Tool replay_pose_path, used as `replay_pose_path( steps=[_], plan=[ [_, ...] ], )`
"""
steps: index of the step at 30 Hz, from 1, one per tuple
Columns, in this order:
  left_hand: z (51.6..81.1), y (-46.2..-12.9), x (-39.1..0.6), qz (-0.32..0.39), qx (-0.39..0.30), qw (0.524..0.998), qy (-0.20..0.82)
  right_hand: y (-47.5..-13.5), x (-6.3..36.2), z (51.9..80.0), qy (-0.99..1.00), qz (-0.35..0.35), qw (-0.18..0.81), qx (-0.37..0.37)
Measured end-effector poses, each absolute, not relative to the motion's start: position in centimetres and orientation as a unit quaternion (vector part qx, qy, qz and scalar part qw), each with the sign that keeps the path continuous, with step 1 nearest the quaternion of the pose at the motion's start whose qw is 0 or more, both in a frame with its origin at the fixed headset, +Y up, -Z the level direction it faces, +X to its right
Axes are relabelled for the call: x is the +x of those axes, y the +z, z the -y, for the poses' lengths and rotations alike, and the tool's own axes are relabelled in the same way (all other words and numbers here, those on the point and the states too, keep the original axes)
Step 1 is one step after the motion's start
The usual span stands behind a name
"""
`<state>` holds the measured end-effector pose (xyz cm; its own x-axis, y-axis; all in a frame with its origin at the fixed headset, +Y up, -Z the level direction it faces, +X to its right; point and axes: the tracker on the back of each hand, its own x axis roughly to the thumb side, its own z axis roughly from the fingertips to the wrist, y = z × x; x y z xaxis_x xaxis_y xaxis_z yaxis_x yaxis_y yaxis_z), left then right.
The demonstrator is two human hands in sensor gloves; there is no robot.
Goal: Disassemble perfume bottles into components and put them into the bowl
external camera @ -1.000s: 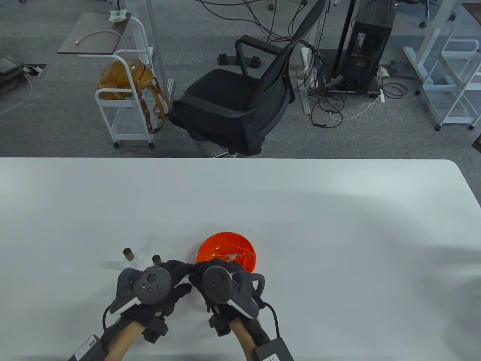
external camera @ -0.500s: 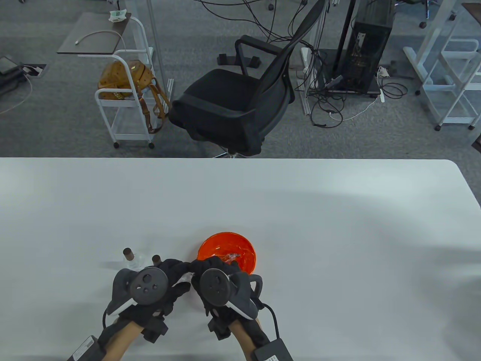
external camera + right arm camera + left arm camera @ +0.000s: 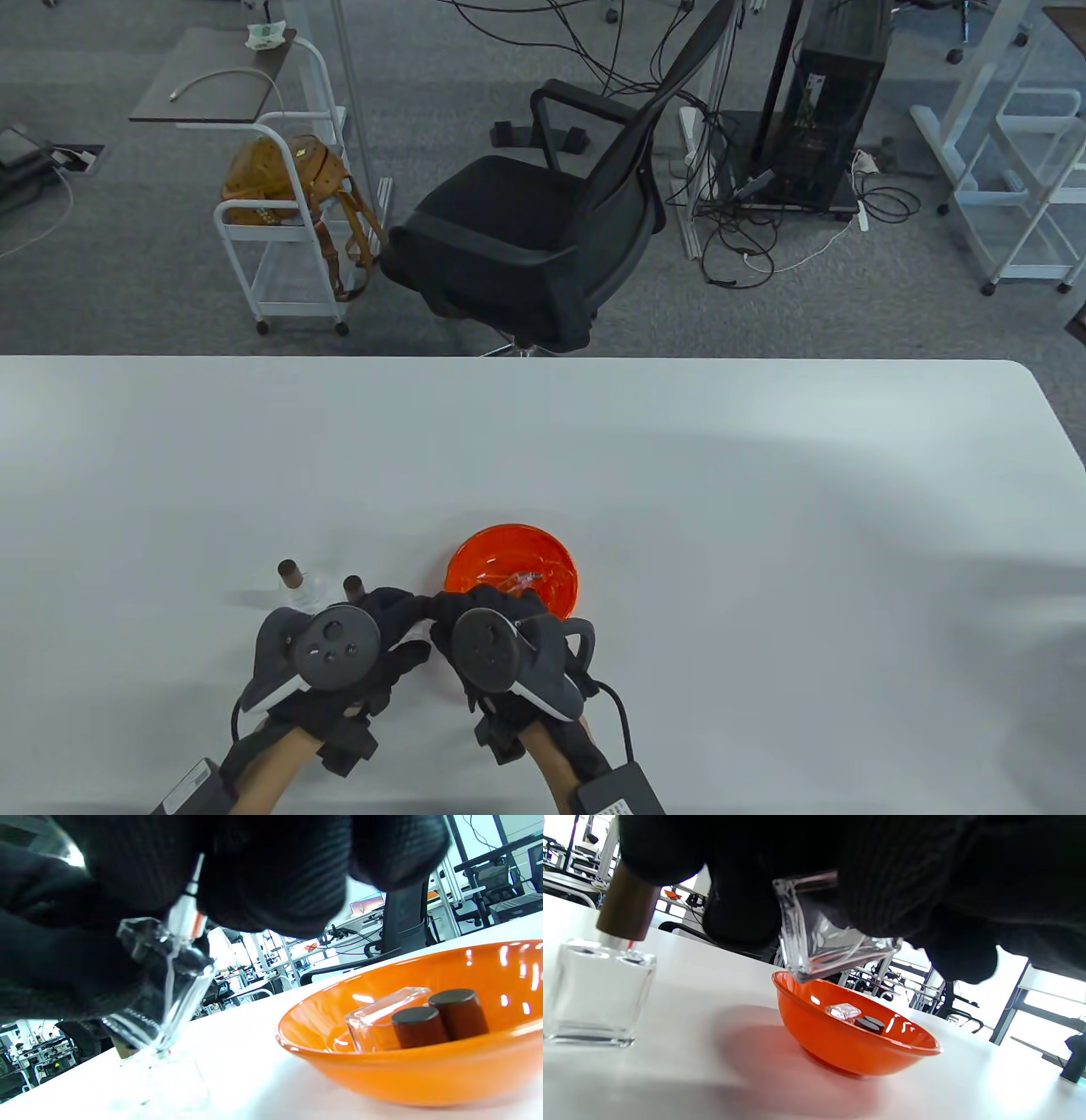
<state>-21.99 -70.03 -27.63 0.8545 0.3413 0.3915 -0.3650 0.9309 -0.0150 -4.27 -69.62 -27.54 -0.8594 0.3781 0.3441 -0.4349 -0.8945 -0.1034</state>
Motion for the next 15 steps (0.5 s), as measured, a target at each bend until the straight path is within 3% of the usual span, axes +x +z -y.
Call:
replay_pose_path(
  steps=[15],
  plan=[
    [70.43, -27.64, -22.04, 0.201, 0.023, 0.961, 0.188, -27.61, -4.17, 69.76, 0.961, 0.094, 0.202, 0.166]
  ],
)
